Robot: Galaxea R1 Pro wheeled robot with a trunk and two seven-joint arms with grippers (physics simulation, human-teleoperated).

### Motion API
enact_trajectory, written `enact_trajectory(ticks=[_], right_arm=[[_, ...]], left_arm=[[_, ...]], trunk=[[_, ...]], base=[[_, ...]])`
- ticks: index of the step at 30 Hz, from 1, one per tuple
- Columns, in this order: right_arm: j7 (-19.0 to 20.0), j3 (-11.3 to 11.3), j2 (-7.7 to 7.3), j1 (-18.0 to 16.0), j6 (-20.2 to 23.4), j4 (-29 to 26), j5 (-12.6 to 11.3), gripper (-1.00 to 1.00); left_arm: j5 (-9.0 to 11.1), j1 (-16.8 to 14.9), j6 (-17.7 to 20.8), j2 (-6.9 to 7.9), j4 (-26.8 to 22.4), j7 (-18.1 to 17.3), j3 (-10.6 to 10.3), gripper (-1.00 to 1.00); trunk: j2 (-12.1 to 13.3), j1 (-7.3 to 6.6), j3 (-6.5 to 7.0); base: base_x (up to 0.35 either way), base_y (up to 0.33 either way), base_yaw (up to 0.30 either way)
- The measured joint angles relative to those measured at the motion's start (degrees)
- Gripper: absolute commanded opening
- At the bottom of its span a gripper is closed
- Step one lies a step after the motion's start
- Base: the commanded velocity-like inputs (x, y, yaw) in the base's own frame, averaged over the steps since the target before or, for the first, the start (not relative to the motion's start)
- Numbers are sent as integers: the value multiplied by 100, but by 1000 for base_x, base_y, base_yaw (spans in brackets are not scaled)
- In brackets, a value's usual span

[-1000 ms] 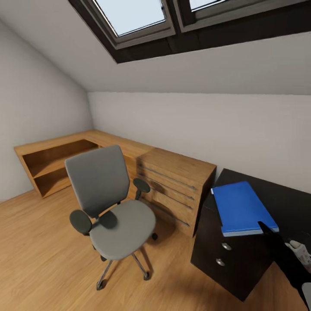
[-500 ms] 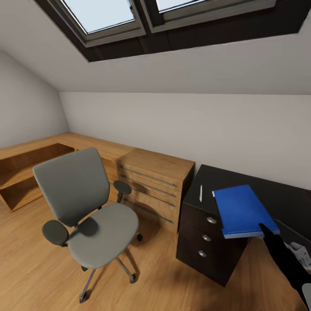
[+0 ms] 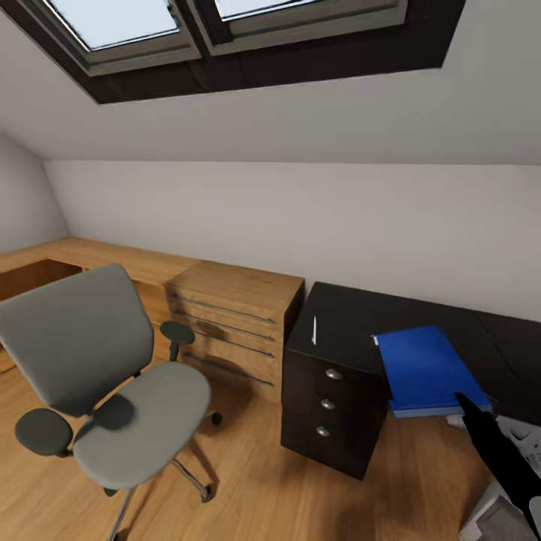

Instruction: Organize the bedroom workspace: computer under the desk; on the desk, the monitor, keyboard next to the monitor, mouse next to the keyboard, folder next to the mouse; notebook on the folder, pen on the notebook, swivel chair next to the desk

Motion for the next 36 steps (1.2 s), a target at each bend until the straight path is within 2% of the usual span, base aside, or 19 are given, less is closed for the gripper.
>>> enact_trajectory(ticks=[18, 26, 36], right_arm=[[0, -75, -3, 0, -36, 77, 14, -100], [0, -75, -34, 0, -169, 165, 20, -100], [0, -75, -35, 0, -185, 182, 28, -100]], left_arm=[[0, 0, -7, -7, 0, 0, -6, 100], [2, 0, -22, 4, 72, -1, -370, 100], [0, 0, -34, 0, 122, -1, -412, 100]], trunk=[[0, 0, 0], [0, 0, 0], [0, 0, 0]], base=[[0, 0, -300], [0, 0, -300], [0, 0, -300]])
